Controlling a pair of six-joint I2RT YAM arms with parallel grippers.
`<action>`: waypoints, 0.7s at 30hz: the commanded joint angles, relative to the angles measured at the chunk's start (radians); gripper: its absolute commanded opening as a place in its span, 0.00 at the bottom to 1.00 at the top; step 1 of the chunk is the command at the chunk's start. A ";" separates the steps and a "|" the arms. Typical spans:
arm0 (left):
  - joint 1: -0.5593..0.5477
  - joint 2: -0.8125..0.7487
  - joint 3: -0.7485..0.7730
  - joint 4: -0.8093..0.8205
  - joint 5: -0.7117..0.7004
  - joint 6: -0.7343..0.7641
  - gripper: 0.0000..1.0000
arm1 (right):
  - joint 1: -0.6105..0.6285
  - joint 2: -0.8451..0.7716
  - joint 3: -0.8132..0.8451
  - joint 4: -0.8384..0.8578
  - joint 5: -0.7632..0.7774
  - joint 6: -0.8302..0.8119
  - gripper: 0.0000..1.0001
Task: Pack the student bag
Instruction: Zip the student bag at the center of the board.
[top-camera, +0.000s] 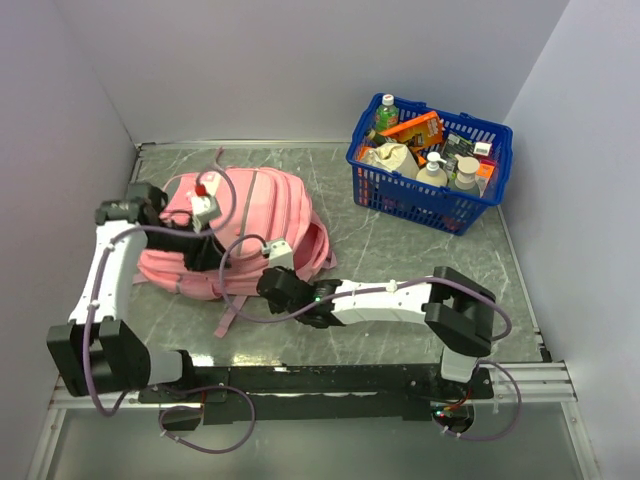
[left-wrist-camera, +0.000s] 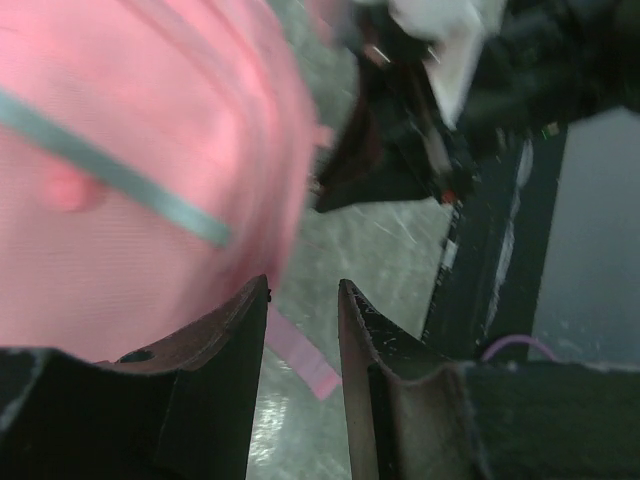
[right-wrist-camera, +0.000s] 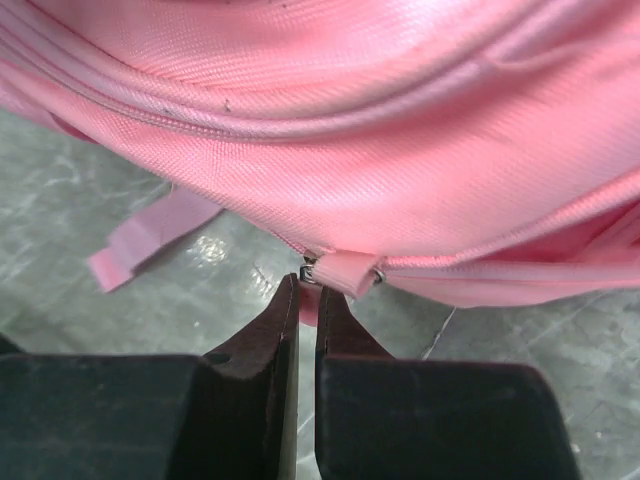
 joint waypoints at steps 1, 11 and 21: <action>-0.091 -0.094 -0.122 0.070 -0.024 0.078 0.40 | -0.006 -0.062 -0.031 -0.007 -0.038 0.073 0.00; -0.293 -0.259 -0.346 0.505 -0.211 -0.210 0.41 | -0.026 -0.151 -0.121 0.033 -0.104 0.086 0.00; -0.384 -0.233 -0.420 0.684 -0.309 -0.284 0.43 | -0.031 -0.151 -0.109 0.079 -0.213 0.079 0.00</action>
